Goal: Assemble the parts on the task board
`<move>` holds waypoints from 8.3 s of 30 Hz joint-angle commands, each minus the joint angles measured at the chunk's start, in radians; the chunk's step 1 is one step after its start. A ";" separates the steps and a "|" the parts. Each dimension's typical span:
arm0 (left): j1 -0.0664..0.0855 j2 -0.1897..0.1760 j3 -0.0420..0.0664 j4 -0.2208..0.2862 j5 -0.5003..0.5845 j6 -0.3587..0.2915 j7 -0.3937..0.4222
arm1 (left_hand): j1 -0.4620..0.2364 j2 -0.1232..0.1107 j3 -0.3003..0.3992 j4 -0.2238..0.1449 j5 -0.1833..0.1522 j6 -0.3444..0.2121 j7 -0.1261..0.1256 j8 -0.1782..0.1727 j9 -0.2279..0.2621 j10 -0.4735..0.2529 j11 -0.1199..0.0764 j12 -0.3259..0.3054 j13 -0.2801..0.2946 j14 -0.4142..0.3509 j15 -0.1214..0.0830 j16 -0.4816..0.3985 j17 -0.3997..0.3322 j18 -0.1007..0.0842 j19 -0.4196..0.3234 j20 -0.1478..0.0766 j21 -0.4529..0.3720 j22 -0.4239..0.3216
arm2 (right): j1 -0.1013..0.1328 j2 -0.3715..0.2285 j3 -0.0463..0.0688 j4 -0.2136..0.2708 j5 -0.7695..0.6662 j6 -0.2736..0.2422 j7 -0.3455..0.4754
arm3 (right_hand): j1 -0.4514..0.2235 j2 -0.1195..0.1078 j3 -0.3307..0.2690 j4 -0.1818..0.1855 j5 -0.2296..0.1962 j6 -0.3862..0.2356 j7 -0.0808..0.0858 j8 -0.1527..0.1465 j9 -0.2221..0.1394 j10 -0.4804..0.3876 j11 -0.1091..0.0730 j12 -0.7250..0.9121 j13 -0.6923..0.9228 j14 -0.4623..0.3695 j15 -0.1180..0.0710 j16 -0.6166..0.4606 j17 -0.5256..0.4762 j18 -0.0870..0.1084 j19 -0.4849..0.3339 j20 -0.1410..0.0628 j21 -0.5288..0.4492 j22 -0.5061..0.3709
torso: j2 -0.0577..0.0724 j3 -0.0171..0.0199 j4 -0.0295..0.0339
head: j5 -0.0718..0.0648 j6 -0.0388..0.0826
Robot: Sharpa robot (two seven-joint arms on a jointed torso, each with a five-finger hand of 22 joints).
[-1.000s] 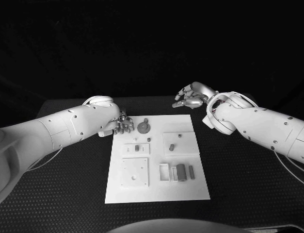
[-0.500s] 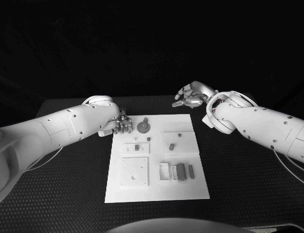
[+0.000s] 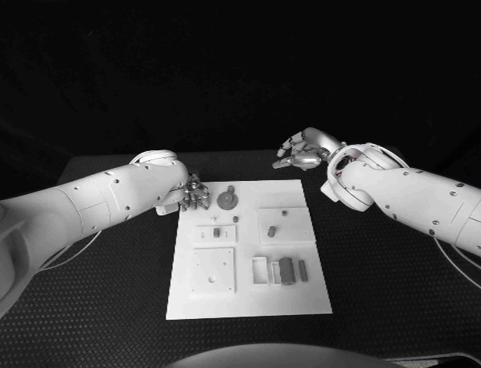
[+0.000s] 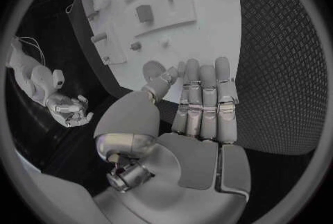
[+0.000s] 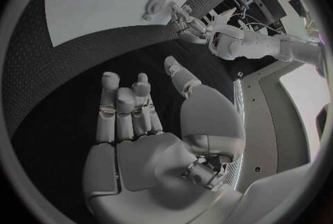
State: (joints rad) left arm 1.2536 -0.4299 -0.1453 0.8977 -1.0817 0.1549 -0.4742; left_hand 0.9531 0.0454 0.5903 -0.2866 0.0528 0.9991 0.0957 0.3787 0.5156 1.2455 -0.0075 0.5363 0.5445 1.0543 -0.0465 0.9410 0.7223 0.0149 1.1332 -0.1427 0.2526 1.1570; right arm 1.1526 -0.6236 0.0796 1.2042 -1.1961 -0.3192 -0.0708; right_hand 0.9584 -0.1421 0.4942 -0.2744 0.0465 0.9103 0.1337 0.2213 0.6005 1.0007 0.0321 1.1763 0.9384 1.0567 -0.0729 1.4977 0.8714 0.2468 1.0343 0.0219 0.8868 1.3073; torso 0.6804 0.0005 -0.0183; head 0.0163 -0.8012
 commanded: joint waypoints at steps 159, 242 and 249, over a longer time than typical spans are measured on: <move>-0.015 -0.206 -0.092 0.403 0.108 -0.123 -0.067 | -0.082 0.009 0.024 0.001 0.211 0.146 -0.053 0.017 0.065 0.112 -0.054 0.083 0.053 0.094 -0.037 0.125 -0.011 0.010 0.102 -0.038 0.010 0.118 | 0.000 -0.021 0.000 0.000 0.002 0.013 0.002 | -0.009 0.005 -0.005 0.000 0.002 0.002 0.005 0.004 0.004 -0.005 -0.005 0.008 -0.007 -0.001 -0.006 0.002 -0.003 0.015 -0.005 0.000 -0.007 0.009 | 0.001 0.0016 -0.0023 | 0.013 -0.016; -0.017 -0.228 -0.091 0.374 0.064 -0.047 -0.084 | -0.084 -0.009 0.069 -0.004 0.269 0.163 -0.065 0.035 0.087 0.116 -0.066 0.130 0.083 0.097 -0.047 0.177 -0.008 0.012 0.119 -0.048 0.025 0.172 | 0.000 -0.022 0.000 -0.002 0.002 0.015 0.003 | -0.009 0.006 -0.004 0.000 0.002 0.002 0.005 0.004 0.006 -0.006 -0.005 0.010 -0.009 -0.001 -0.006 0.003 -0.004 0.015 -0.004 0.000 -0.008 0.009 | 0.001 0.0005 -0.0013 | 0.011 -0.021; -0.017 -0.230 -0.090 0.370 0.090 -0.039 -0.079 | -0.081 -0.011 0.070 -0.004 0.273 0.163 -0.065 0.037 0.088 0.116 -0.066 0.133 0.084 0.097 -0.047 0.180 -0.008 0.012 0.120 -0.048 0.026 0.173 | 0.000 -0.021 0.000 -0.003 0.002 0.016 0.003 | -0.009 0.005 -0.003 -0.001 0.002 0.002 0.005 0.004 0.006 -0.006 -0.005 0.011 -0.009 -0.001 -0.006 0.003 -0.004 0.015 -0.004 0.000 -0.008 0.010 | 0.001 0.0008 -0.0009 | 0.010 -0.022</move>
State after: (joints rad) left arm 1.2466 -0.6570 -0.2272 1.2737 -1.0029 0.0777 -0.5293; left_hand 0.8630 0.0316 0.6313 -0.2927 0.3222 1.1261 0.0612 0.4092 0.6017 1.3634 -0.0641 0.6658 0.6273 1.1504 -0.0889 1.1146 0.7133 0.0143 1.2492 -0.1906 0.2726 1.3075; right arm 1.1524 -0.6455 0.0796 1.2017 -1.1918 -0.3136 -0.0724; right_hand 0.9546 -0.1382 0.4942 -0.2744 0.0465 0.9139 0.1305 0.2213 0.6052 0.9972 0.0286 1.1801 0.9300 1.0532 -0.0722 1.4977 0.8684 0.2460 1.0342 0.0219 0.8811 1.3075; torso 0.6814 0.0011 -0.0195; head 0.0268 -0.8226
